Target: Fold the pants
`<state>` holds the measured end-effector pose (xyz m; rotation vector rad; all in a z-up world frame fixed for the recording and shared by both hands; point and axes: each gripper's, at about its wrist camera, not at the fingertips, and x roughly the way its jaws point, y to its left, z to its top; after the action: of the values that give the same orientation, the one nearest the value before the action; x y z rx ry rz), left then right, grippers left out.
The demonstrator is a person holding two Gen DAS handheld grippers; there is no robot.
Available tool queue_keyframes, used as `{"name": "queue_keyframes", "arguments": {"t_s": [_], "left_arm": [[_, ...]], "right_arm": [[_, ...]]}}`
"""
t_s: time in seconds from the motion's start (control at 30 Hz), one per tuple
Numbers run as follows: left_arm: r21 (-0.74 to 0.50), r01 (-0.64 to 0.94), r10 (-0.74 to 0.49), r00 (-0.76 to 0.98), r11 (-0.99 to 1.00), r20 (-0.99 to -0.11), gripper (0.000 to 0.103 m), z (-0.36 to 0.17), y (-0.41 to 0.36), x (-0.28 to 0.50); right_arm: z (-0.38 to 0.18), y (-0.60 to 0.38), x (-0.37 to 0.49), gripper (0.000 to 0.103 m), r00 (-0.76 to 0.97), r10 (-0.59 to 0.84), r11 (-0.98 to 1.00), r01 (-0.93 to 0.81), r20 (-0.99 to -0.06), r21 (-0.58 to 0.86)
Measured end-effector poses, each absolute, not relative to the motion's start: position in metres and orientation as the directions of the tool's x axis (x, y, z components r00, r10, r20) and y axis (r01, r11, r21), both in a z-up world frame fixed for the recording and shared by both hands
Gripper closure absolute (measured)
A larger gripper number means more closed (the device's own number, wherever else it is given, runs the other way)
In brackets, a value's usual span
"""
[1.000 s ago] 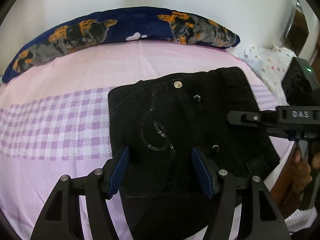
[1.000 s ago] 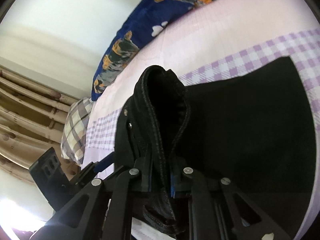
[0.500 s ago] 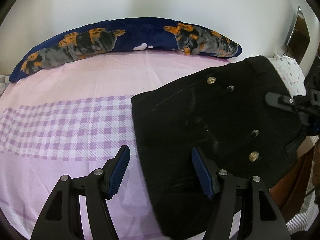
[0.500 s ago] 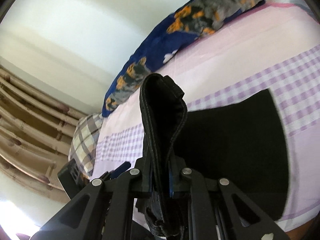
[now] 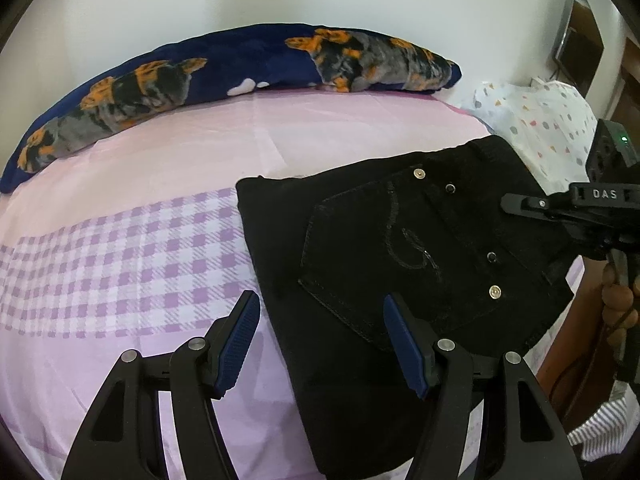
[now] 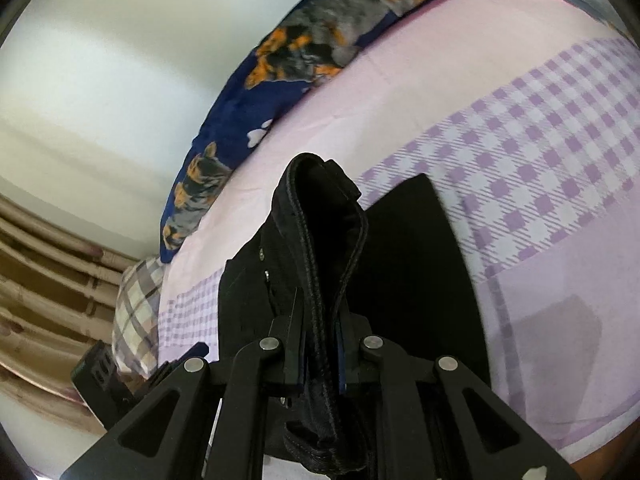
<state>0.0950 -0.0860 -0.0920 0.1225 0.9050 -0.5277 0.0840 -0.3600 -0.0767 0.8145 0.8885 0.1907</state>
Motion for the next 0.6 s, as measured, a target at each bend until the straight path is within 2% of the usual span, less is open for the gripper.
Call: {"name": "queue_keyframes", "arguments": {"t_s": [0.37,0.6], "left_arm": [[-0.104,0.528,-0.373,0.433,0.843,-0.821,0.037,-0.114,-0.103,0.086],[-0.102,0.532,-0.366,0.419,0.840,-0.831,0.037,-0.115,-0.104,0.078]], "right_arm": [[-0.114,-0.381,0.082,0.093,0.630,0.440,0.673,0.241,-0.640,0.699],[-0.112,-0.377,0.081,0.091,0.619,0.404,0.721,0.237,-0.673,0.651]]}}
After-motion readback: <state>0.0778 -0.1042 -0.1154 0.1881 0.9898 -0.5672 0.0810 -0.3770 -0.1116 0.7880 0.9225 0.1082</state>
